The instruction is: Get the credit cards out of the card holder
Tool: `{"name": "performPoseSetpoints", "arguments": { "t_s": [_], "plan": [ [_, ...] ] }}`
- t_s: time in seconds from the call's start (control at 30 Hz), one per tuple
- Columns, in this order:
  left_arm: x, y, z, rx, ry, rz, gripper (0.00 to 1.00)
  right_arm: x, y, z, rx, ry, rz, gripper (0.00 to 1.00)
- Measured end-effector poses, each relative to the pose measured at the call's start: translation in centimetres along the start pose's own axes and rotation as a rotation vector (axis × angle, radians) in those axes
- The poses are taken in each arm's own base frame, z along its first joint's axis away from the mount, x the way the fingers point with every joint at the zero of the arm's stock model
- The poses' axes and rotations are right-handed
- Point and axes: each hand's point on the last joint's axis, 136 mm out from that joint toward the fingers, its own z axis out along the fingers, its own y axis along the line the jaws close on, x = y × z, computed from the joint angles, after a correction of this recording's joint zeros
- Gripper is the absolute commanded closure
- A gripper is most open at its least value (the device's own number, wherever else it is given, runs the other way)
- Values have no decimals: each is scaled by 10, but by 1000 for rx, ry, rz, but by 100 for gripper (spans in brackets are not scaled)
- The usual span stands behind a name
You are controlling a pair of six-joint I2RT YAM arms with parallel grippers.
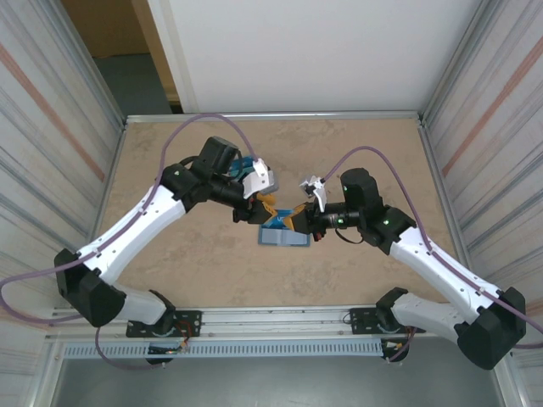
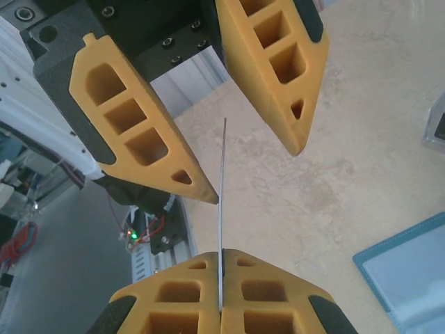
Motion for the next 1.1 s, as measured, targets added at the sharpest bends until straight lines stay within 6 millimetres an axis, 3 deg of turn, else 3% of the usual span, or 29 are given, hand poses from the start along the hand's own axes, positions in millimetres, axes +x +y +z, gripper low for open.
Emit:
{"name": "performPoseSetpoints", "arguments": {
  "t_s": [0.13,0.23,0.33,0.37,0.5,0.67,0.7,0.9,1.1],
  "plan": [
    [6,-3,8,43,29,2,78,0,-6,0,13,1,11,100],
    [8,-5,11,70,36,8,99,1,-11,-1,28,5,22,100],
    [8,-5,13,79,41,9,100,2,-15,-1,38,7,25,80],
    [9,-4,13,78,43,9,100,2,-17,-1,48,5,23,69],
    [17,14,19,16,83,7,100,-1,-27,-3,101,-9,25,38],
    [31,68,11,-155,108,-10,100,-5,-43,-11,205,-36,22,14],
    [35,83,7,-199,108,-13,100,-8,-45,-14,226,-47,19,0],
    [59,157,-19,-396,87,-11,100,-22,-45,-37,321,-131,-18,1],
    [88,213,-14,-448,126,-9,100,-27,-60,-52,454,-176,11,1]
  ]
}}
